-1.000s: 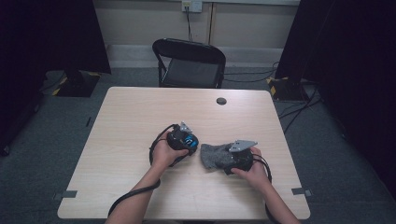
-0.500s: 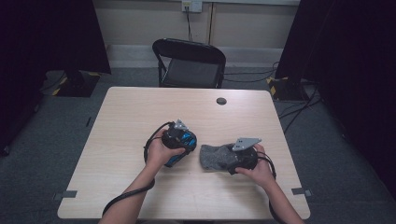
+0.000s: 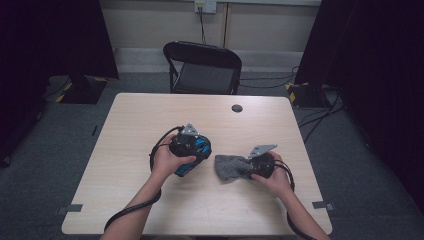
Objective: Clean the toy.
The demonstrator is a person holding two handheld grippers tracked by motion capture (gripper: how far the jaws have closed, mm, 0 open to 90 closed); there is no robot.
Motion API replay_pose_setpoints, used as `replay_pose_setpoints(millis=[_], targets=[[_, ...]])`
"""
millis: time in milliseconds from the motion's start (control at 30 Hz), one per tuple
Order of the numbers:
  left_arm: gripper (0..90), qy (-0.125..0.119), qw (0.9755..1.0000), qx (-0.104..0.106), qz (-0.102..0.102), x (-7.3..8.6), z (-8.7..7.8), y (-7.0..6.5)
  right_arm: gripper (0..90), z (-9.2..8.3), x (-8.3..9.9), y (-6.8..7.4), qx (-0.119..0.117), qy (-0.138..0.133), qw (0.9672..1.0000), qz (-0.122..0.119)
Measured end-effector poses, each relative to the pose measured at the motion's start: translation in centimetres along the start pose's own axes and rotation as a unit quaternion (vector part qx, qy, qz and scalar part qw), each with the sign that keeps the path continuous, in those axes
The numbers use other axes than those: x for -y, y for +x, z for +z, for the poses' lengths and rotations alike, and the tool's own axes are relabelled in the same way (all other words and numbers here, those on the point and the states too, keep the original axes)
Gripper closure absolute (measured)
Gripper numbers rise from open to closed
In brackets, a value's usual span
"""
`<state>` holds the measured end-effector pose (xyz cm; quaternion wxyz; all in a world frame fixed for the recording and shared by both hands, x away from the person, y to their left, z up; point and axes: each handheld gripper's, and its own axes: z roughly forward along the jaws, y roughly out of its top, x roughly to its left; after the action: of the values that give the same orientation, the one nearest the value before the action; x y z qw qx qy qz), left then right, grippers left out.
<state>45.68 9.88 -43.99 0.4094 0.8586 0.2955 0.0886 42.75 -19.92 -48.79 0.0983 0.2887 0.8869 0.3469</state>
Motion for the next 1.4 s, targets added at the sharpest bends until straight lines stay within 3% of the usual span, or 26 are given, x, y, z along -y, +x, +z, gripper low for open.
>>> replay_pose_setpoints(millis=[200,367,700,867,933,1000,1100,1167,1400], targets=[[25.5,-0.005,0.9998,0.014,0.011,-0.2,-0.2,-0.8,70.8,-0.4,-1.0,-0.1,0.013,0.022,0.9991,0.034],[25.5,-0.009,0.9994,0.025,0.020,-0.5,-0.5,-1.6,70.8,-2.0,-2.1,-1.5,0.034,-0.007,0.9951,0.092],[25.5,-0.005,0.9977,0.055,0.039,-1.1,0.7,-3.8,70.8,-3.8,-5.9,-2.9,0.060,-0.054,0.9891,0.123],[25.4,0.000,0.9971,0.061,0.045,-1.6,1.4,-4.5,70.8,-2.9,-7.5,-2.3,0.065,-0.054,0.9893,0.119],[25.5,-0.001,0.9975,0.056,0.042,-1.7,1.5,-4.4,70.8,-2.6,-7.8,-2.0,0.055,-0.054,0.9900,0.118],[25.4,-0.001,0.9981,0.051,0.034,-1.7,1.6,-4.1,70.7,-2.2,-8.1,-1.4,0.044,-0.048,0.9926,0.102],[25.5,0.008,0.9989,0.033,0.032,-1.4,1.6,-3.3,70.7,-2.1,-7.9,-0.9,0.027,-0.054,0.9931,0.101],[25.5,0.010,0.9991,0.031,0.026,-1.1,1.6,-2.9,70.8,-2.4,-7.7,-0.9,0.020,-0.063,0.9929,0.099],[25.5,0.016,0.9995,0.020,0.016,-0.9,1.5,-2.1,70.8,-2.5,-7.2,-0.3,-0.006,-0.054,0.9953,0.080]])
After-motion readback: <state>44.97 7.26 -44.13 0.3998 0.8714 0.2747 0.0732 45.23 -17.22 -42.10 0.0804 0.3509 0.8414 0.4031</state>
